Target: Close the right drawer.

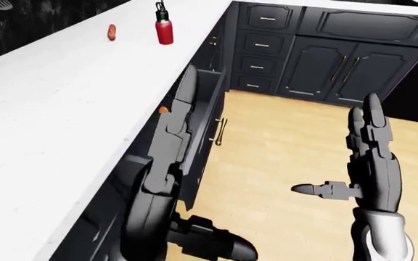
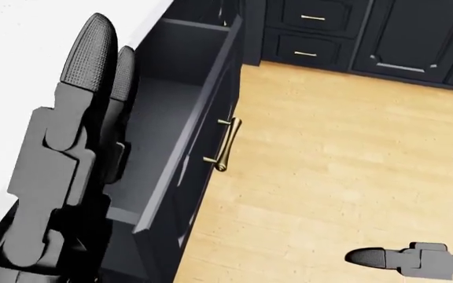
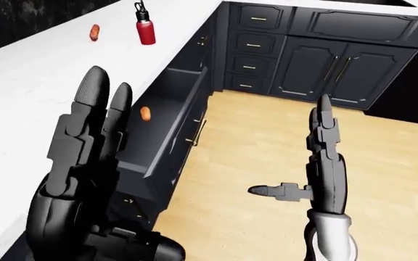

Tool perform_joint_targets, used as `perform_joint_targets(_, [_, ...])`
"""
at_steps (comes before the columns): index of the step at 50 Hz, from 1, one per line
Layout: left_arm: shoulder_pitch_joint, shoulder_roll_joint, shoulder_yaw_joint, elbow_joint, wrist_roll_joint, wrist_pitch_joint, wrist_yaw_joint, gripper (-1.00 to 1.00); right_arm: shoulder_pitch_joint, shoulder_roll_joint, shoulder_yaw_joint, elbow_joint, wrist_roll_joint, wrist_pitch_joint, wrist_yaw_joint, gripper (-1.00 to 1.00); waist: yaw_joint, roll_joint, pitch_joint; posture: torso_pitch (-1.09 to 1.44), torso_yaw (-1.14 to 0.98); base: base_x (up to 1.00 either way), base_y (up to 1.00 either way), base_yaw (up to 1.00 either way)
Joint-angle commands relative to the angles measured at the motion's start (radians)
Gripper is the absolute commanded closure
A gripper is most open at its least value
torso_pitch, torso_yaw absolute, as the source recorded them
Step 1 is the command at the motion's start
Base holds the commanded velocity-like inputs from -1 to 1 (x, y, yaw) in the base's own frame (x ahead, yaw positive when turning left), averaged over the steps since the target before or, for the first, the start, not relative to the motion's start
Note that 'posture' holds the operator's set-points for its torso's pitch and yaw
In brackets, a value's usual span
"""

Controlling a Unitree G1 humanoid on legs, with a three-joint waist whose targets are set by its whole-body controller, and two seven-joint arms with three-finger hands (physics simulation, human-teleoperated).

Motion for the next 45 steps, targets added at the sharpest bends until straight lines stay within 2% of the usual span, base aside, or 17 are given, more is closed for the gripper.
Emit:
perform_joint_targets(1, [-0.002, -0.001, -0.047, -0.022, 0.047, -0.023, 0.002, -1.0, -0.014, -0.009, -0.005, -0.043, 0.003, -0.028, -0.008, -1.0, 0.001, -0.004, -0.012, 0.0, 0.0, 0.0, 0.0, 0.0])
perform_joint_targets(3, [-0.01, 0.0, -0.074, 0.013, 0.067, -0.041, 0.006, -1.0, -0.013, -0.009, -0.006, -0.038, 0.009, -0.03, -0.008, -1.0, 0.0, -0.004, -0.013, 0.0, 0.0, 0.0, 0.0, 0.0])
perform_joint_targets(11, [-0.075, -0.043, -0.069, 0.218, 0.09, -0.124, -0.012, -1.0, -0.019, -0.01, 0.004, -0.014, -0.002, -0.038, -0.019, -1.0, 0.002, -0.008, -0.015, 0.0, 0.0, 0.0, 0.0, 0.0])
perform_joint_targets(12, [-0.089, -0.052, -0.098, 0.286, 0.109, -0.149, -0.011, -1.0, -0.017, -0.011, 0.002, -0.012, 0.002, -0.04, -0.019, -1.0, 0.001, -0.009, -0.016, 0.0, 0.0, 0.0, 0.0, 0.0])
perform_joint_targets(16, [-0.114, -0.086, -0.109, 0.384, 0.127, -0.181, -0.014, -1.0, -0.018, -0.011, 0.001, -0.02, -0.001, -0.03, -0.024, -1.0, 0.002, -0.012, -0.015, 0.0, 0.0, 0.0, 0.0, 0.0])
perform_joint_targets(17, [-0.13, -0.098, -0.107, 0.41, 0.133, -0.182, -0.016, -1.0, -0.017, -0.011, 0.0, -0.021, -0.001, -0.028, -0.024, -1.0, 0.002, -0.012, -0.015, 0.0, 0.0, 0.0, 0.0, 0.0])
perform_joint_targets(19, [-0.184, -0.126, -0.071, 0.51, 0.124, -0.204, -0.017, -1.0, -0.017, -0.012, -0.001, -0.027, 0.003, -0.024, -0.022, -1.0, 0.001, -0.014, -0.015, 0.0, 0.0, 0.0, 0.0, 0.0])
perform_joint_targets(26, [-0.224, -0.158, -0.014, 0.701, 0.132, -0.302, 0.0, -1.0, -0.016, -0.011, -0.003, -0.03, 0.005, -0.023, -0.019, -1.0, -0.003, -0.016, -0.018, 0.0, 0.0, 0.0, 0.0, 0.0])
perform_joint_targets(30, [-0.256, -0.185, 0.025, 0.818, 0.066, -0.304, -0.002, -1.0, -0.015, -0.01, -0.003, -0.028, 0.006, -0.026, -0.018, -1.0, -0.004, -0.017, -0.018, 0.0, 0.0, 0.0, 0.0, 0.0])
perform_joint_targets(36, [-0.213, -0.193, -0.017, 0.94, 0.045, -0.348, 0.002, -1.0, -0.013, -0.01, -0.004, -0.023, 0.01, -0.031, -0.017, -1.0, -0.005, -0.017, -0.018, 0.0, 0.0, 0.0, 0.0, 0.0])
perform_joint_targets(42, [-0.193, -0.196, -0.033, 0.983, 0.035, -0.364, 0.003, -1.0, -0.013, -0.009, -0.004, -0.023, 0.011, -0.033, -0.016, -1.0, -0.008, -0.018, -0.017, 0.0, 0.0, 0.0, 0.0, 0.0])
perform_joint_targets(45, [-0.199, -0.2, -0.022, 1.019, 0.032, -0.388, 0.024, -1.0, -0.014, -0.009, -0.001, -0.021, 0.008, -0.033, -0.017, -1.0, -0.008, -0.018, -0.016, 0.0, 0.0, 0.0, 0.0, 0.0])
